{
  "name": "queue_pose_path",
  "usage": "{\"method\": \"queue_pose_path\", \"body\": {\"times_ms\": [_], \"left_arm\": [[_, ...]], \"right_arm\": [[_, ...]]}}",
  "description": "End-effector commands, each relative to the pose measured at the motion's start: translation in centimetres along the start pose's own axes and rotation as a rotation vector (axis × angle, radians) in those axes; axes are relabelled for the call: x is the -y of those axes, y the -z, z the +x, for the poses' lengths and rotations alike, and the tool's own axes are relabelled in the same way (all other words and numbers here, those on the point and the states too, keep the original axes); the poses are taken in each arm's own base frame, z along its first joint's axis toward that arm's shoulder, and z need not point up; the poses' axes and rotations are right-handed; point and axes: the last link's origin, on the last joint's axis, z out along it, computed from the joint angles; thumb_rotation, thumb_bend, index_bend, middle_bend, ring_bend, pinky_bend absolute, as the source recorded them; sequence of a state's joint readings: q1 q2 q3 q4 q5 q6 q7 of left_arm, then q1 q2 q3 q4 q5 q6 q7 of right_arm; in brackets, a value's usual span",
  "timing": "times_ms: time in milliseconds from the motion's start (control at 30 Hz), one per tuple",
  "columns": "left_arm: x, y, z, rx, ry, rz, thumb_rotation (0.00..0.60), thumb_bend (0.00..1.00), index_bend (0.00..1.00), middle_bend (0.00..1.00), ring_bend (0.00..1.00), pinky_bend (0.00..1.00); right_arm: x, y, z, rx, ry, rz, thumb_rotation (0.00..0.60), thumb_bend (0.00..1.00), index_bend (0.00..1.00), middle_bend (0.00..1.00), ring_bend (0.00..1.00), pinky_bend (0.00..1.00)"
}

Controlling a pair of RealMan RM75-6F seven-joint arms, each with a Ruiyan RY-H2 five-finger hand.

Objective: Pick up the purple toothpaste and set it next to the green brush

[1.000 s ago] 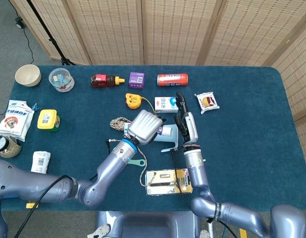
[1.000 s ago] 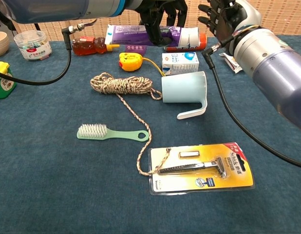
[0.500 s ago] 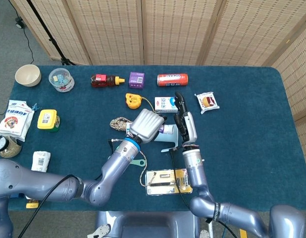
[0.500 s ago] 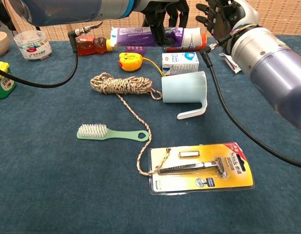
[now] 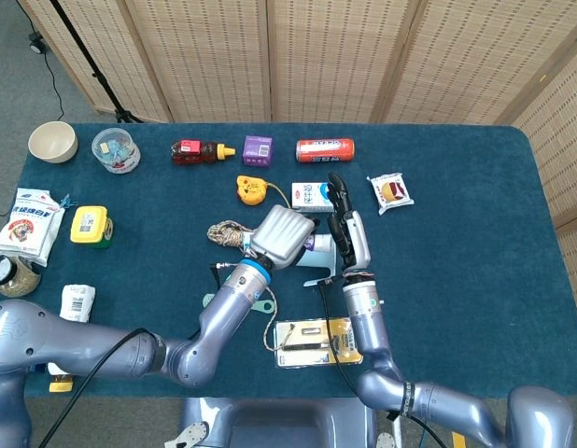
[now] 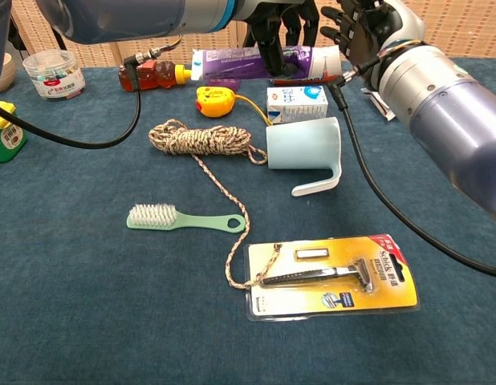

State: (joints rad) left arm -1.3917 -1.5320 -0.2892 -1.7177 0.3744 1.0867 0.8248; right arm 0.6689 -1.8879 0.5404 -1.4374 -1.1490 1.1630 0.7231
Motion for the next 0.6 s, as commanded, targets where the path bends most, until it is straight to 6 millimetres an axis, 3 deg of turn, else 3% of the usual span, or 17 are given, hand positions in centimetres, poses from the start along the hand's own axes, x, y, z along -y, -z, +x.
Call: {"method": "queue_pose_path", "body": {"times_ms": [33,600], "left_arm": [[-0.08,-0.03,0.01,0.001,0.001,0.0,0.6,1.0,0.62,0.48,0.54,0.58],[-0.45,-0.62,0.16,0.027,0.018,0.011,0.6,1.0,0.63,0.49,0.54,0.58]], "right_arm": [[-0.02,-0.04,0.02,0.001,0.001,0.0,0.12,0.0,0.0,0.0,0.0,0.0],[-0.17,0.28,0.01,0.018,-0.005,-0.009,0.121,0.0,0.0,0.0,0.0,0.0]]}}
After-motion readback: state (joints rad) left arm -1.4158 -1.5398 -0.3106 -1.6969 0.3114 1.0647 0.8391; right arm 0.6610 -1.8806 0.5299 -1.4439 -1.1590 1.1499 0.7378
